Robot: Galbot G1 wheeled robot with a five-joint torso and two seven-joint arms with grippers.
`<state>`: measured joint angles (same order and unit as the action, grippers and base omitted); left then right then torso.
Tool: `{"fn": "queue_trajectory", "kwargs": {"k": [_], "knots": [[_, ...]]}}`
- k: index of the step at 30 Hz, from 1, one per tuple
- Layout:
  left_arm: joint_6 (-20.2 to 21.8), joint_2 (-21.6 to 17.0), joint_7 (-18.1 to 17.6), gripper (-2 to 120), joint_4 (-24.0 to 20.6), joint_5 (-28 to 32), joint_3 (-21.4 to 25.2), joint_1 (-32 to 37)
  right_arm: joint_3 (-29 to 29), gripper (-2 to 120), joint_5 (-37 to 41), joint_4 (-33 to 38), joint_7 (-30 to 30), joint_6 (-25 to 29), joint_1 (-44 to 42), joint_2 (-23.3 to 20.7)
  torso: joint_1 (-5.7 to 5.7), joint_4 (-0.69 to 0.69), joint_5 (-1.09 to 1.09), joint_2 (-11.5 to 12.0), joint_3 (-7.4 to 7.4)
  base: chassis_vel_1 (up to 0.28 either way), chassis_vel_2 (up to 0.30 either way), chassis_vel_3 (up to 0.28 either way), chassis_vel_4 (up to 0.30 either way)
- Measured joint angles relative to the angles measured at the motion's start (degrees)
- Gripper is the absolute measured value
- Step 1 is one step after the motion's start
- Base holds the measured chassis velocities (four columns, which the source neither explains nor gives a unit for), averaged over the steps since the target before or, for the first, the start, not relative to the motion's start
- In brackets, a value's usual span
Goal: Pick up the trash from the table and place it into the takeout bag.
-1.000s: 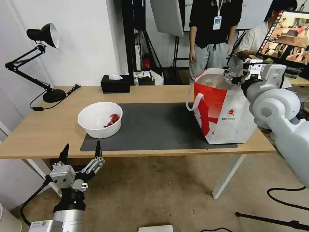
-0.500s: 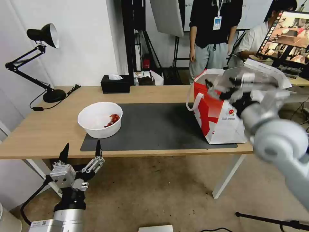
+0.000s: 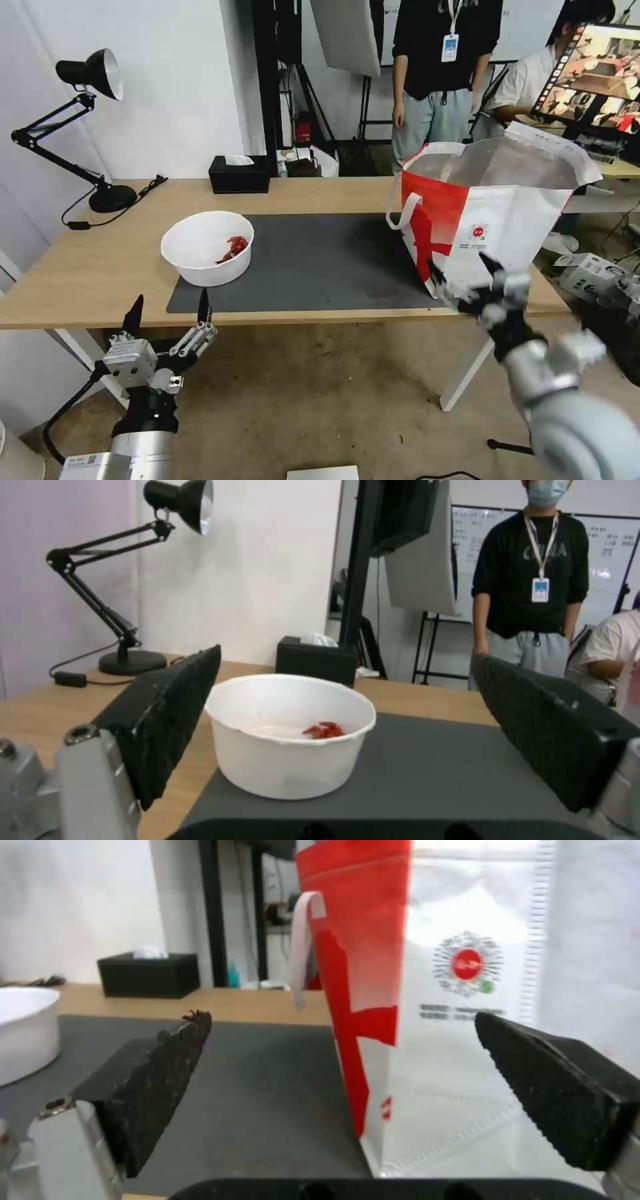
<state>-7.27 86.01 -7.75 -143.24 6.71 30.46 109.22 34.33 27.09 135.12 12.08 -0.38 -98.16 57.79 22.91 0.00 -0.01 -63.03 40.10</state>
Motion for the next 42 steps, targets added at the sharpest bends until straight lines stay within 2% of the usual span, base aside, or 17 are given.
{"fn": "queue_trajectory", "kwargs": {"k": [1,7,26,30,36,39,42], "knots": [[0.0,0.0,0.0,100,0.0,-0.1,0.0,0.0,0.2,100,-1.8,-0.1,-0.6,1.7,-1.9,2.1,0.00,0.00,0.00,0.0,0.00,0.000,0.000,0.000,0.000],[0.1,0.0,0.1,100,0.0,-0.3,-0.2,0.4,0.1,100,-5.1,-0.3,-1.6,5.5,-5.2,6.5,0.00,0.00,0.00,0.0,0.00,0.000,0.000,0.000,0.000],[0.9,-1.4,0.2,100,0.0,0.5,-0.2,0.2,-1.1,100,-6.0,-0.2,-1.4,6.0,-4.1,7.1,0.01,0.01,0.00,0.0,0.01,0.000,0.000,0.000,0.000],[3.2,-4.7,-0.1,100,0.0,4.9,1.2,-2.0,-2.2,100,-6.7,-0.2,-1.4,5.8,-3.7,7.2,0.01,0.00,0.00,0.0,0.01,0.000,0.000,0.000,0.000],[4.6,-7.5,-0.5,100,0.0,8.4,3.1,-3.6,-4.8,100,-7.0,-0.4,-1.2,5.3,-1.9,5.8,0.01,0.02,0.00,0.0,0.01,0.000,0.000,0.000,0.000],[6.0,-9.5,-2.0,100,0.3,10.9,3.9,-4.9,-6.6,100,-7.0,-0.6,-1.1,4.7,-0.8,4.8,0.01,0.02,0.00,0.0,0.01,0.000,0.000,0.000,0.000],[9.4,-13.3,-4.7,100,1.4,15.0,5.4,-7.8,-8.8,100,-7.0,-0.8,-0.9,4.1,0.3,3.9,0.01,0.02,0.00,0.0,0.01,0.000,0.000,0.000,0.000]]}}
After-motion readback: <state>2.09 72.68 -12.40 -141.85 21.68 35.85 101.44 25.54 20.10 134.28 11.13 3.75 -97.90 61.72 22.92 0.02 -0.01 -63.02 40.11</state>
